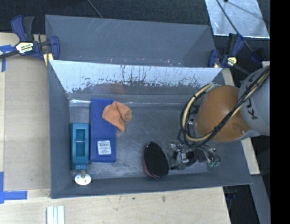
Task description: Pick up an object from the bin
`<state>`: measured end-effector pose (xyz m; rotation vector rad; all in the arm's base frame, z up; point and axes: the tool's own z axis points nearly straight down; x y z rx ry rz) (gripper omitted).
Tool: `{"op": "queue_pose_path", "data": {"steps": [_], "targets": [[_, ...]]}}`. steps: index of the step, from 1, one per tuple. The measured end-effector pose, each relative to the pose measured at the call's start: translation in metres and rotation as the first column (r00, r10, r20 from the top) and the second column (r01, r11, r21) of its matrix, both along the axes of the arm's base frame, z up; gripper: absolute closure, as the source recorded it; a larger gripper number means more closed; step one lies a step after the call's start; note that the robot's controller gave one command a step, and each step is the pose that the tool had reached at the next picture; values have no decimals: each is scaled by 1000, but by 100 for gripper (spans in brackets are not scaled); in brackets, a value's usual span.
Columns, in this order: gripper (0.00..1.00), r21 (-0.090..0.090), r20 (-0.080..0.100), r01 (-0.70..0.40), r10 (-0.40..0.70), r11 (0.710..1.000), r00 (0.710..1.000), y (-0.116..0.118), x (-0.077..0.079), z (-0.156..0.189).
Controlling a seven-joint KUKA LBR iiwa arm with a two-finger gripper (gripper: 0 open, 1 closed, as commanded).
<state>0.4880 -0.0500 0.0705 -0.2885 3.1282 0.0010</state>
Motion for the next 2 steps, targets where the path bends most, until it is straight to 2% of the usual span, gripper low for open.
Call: {"op": "queue_pose_path", "data": {"steps": [1, 2], "targets": [[100, 0, 2, -2, 2, 1000, 1000, -7, 0, 0], [100, -1, 2, -18, 18, 1000, 1000, 5, 10, 24]]}}
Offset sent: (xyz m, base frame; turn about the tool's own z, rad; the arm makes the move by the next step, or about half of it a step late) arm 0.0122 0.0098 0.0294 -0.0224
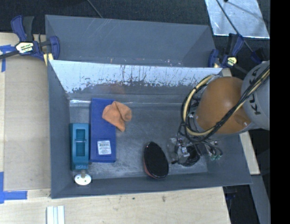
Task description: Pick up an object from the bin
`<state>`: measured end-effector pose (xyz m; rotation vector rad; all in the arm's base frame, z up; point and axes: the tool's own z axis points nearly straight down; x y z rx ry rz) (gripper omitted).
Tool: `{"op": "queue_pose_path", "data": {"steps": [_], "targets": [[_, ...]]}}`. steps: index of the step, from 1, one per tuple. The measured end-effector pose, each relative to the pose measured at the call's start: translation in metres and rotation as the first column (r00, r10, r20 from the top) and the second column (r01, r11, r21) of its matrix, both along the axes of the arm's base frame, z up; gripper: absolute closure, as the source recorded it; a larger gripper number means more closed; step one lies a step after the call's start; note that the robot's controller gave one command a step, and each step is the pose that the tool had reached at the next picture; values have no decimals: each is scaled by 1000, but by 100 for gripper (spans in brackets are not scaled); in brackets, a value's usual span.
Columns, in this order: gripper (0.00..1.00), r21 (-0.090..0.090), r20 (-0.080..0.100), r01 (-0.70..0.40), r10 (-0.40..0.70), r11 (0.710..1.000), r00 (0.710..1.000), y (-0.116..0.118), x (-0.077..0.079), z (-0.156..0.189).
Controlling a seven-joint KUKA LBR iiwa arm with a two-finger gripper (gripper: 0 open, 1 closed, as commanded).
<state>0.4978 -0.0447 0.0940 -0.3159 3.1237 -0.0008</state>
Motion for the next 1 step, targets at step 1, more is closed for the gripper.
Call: {"op": "queue_pose_path", "data": {"steps": [1], "targets": [[0, 0, 2, 9, -9, 1000, 1000, 14, 2, 21]]}}
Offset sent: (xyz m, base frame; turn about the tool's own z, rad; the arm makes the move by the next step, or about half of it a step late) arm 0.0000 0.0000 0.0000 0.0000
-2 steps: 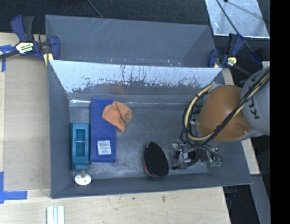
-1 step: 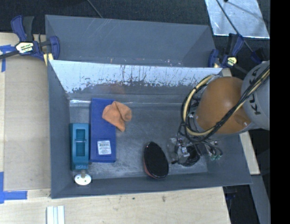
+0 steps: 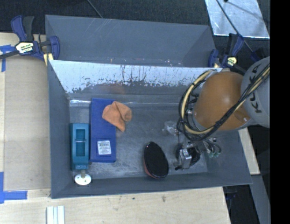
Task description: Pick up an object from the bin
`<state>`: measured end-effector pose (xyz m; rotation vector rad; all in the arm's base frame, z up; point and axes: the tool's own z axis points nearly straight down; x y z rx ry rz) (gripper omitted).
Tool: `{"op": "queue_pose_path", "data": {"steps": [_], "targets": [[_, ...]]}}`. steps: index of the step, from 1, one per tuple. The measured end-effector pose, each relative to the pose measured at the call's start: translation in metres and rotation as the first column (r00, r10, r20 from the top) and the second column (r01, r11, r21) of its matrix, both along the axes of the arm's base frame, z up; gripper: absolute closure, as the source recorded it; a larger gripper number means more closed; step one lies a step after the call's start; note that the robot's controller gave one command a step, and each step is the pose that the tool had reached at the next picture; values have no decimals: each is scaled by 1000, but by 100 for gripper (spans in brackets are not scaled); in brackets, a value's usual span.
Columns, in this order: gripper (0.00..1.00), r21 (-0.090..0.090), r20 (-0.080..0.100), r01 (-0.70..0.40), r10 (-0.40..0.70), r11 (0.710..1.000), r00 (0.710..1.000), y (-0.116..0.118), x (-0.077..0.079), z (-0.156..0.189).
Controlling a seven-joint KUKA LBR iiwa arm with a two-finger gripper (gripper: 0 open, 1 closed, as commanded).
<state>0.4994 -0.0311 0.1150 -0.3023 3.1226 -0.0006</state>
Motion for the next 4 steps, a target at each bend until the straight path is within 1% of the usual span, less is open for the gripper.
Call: {"op": "queue_pose_path", "data": {"steps": [1, 2, 3, 4], "targets": [[0, 0, 0, 0, 0, 1000, 1000, 0, 0, 0], [0, -2, -3, -48, 48, 999, 999, 53, 5, -11], [0, 4, -3, -77, 77, 997, 997, 70, 7, -24], [0, -3, -4, -17, 17, 1000, 1000, 82, 0, -32]]}}
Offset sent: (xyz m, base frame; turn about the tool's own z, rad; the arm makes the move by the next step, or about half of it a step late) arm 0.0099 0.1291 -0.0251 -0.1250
